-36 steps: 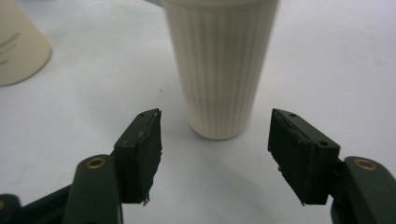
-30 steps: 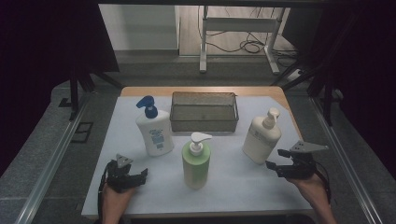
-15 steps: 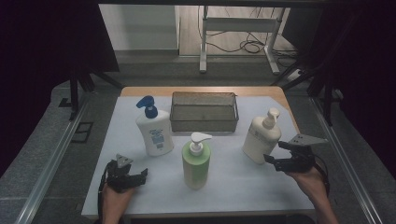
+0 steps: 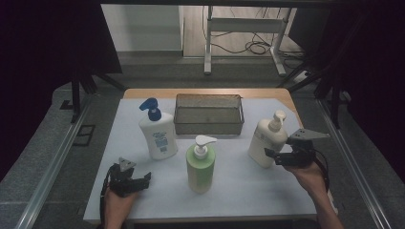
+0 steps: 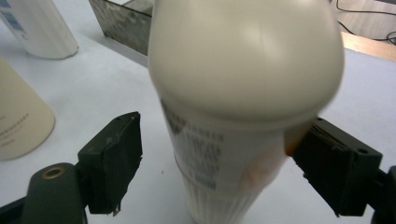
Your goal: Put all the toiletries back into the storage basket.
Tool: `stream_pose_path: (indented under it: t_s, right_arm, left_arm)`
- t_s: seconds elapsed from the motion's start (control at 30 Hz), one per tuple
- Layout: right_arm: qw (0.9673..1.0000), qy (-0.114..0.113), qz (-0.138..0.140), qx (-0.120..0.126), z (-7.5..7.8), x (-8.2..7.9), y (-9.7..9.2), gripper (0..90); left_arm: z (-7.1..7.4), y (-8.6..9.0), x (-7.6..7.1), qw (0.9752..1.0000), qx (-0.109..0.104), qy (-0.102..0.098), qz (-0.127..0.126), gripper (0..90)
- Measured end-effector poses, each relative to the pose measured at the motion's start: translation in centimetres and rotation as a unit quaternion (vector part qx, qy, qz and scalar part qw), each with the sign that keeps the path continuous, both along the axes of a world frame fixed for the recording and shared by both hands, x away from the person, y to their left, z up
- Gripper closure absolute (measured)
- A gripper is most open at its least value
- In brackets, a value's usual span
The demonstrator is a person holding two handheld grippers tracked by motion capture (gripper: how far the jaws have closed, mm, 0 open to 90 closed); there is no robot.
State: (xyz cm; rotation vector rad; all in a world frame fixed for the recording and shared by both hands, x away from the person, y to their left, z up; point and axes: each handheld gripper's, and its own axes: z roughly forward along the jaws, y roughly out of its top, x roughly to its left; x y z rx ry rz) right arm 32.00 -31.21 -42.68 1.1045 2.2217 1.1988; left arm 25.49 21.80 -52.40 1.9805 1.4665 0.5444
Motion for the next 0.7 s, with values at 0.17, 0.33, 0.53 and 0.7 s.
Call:
stream_pose_path:
  t_s: [0.17, 0.33, 0.53, 0.7]
  right_arm:
    - [1.0, -0.002, -0.003, 0.006, 0.2, 0.5, 0.4, 19.3]
    - [0.9999, -0.001, -0.008, 0.014, 0.3, 1.2, 0.8, 24.1]
    - [0.9997, -0.002, -0.016, 0.019, 0.3, 1.6, 1.1, 29.8]
    - [0.9996, -0.002, -0.021, 0.018, 0.3, 1.8, 1.2, 34.1]
  left_arm:
    - [0.0, 0.0, 0.0, 1.0, 0.001, 0.001, -0.001, 13.9]
    - [0.0, 0.0, 0.0, 1.0, 0.001, 0.001, -0.001, 13.9]
    - [0.0, 0.0, 0.0, 1.0, 0.0, 0.0, -0.001, 13.9]
    - [0.0, 0.0, 0.0, 1.0, 0.0, 0.0, -0.001, 13.9]
